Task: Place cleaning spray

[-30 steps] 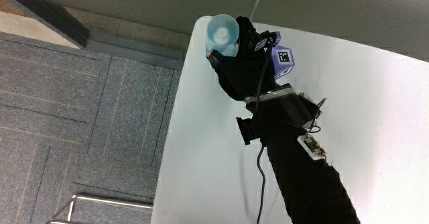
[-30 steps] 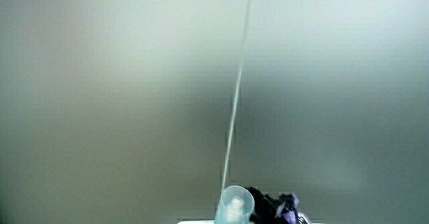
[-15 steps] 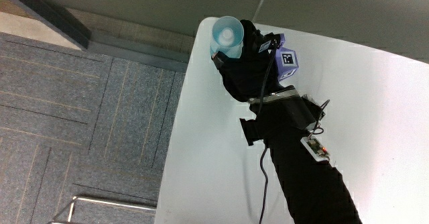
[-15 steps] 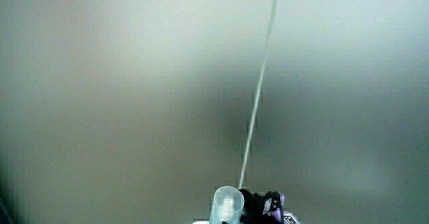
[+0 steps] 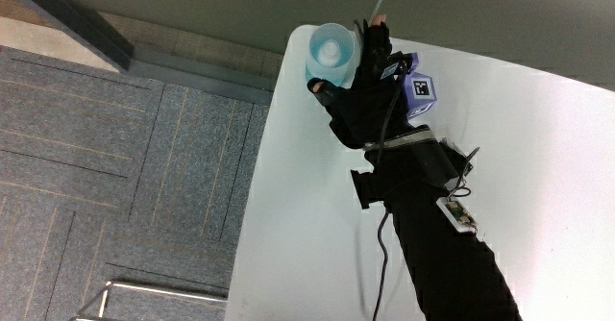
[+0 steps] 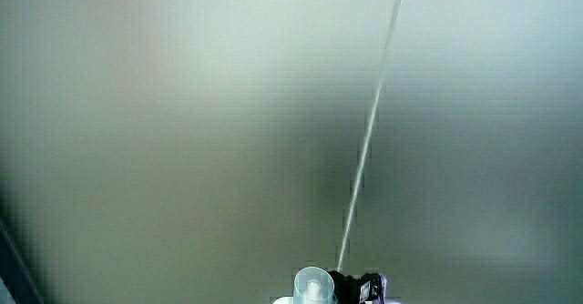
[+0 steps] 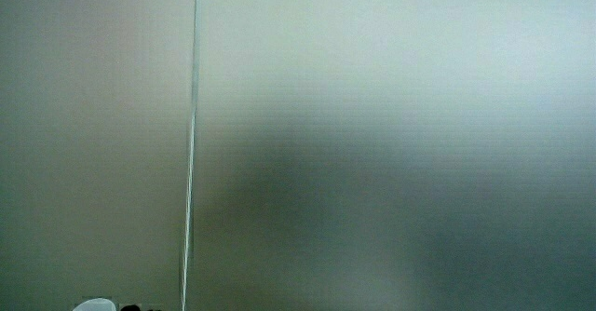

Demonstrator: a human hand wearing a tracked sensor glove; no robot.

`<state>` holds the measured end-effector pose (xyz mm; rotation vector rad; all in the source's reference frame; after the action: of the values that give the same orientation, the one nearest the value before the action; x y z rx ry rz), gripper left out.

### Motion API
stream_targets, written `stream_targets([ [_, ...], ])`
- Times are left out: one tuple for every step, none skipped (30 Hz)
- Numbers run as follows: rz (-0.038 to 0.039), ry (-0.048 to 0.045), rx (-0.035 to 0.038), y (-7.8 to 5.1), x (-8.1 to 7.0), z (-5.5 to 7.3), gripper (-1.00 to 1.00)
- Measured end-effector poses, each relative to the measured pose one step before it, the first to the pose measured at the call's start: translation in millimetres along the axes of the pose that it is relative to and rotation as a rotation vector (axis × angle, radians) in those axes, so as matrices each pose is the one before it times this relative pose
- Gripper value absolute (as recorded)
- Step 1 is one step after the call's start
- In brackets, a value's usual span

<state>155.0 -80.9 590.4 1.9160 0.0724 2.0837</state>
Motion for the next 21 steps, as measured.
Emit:
stream_targets([
  [-0.01646,-0.00168,-0.00189,-0.98,-1.76,-0.81,-1.00],
  [0.00395,-0.00420,-0.00425,-0.42,-1.97,-0.49,-1.00],
  [-0.00131,-0.01815,-0.00168,-0.72,-2.44,-0.32,-1.00],
  [-0.01566,-0.03649,0.00794,0.64,1.27,1.60,-1.00],
  [0.00888,-0.00772,-0.00675,0.00,-1.85,-0.06,-1.00],
  [0.00467,-0.03428,0.00187,0.37,-0.47,1.30,-1.00],
  [-0.00474,-0.03927,0.00689,-0.87,-3.55,0.15,-1.00],
  [-0.01183,-0.05124,-0.00259,-1.22,-4.71,-0.16,-1.00],
  [-0.00691,-0.05484,0.00576,-1.19,-4.34,0.14,-1.00],
  [-0.00797,-0.04458,-0.00088,-1.09,-4.87,-0.27,-1.00],
  [-0.01914,-0.13972,0.00024,-2.12,-11.13,-0.06,-1.00],
  [-0.01495,-0.07483,0.00413,0.38,1.45,-1.18,-1.00],
  [-0.01495,-0.07483,0.00413,0.40,1.36,-1.29,-1.00],
  [0.00205,-0.03737,0.00277,-0.25,0.00,0.09,-1.00],
  [0.00205,-0.03737,0.00277,-0.25,0.01,0.09,-1.00],
  [0.00205,-0.03737,0.00277,-0.25,0.01,0.09,-1.00],
  [0.00205,-0.03737,0.00277,-0.25,0.01,0.09,-1.00],
  [0.00205,-0.03737,0.00277,-0.25,0.02,0.09,-1.00],
  [0.00205,-0.03737,0.00277,-0.25,0.02,0.09,-1.00],
  [0.00205,-0.03737,0.00277,-0.25,0.02,0.09,-1.00],
  [0.00205,-0.03737,0.00277,-0.25,0.03,0.09,-1.00],
])
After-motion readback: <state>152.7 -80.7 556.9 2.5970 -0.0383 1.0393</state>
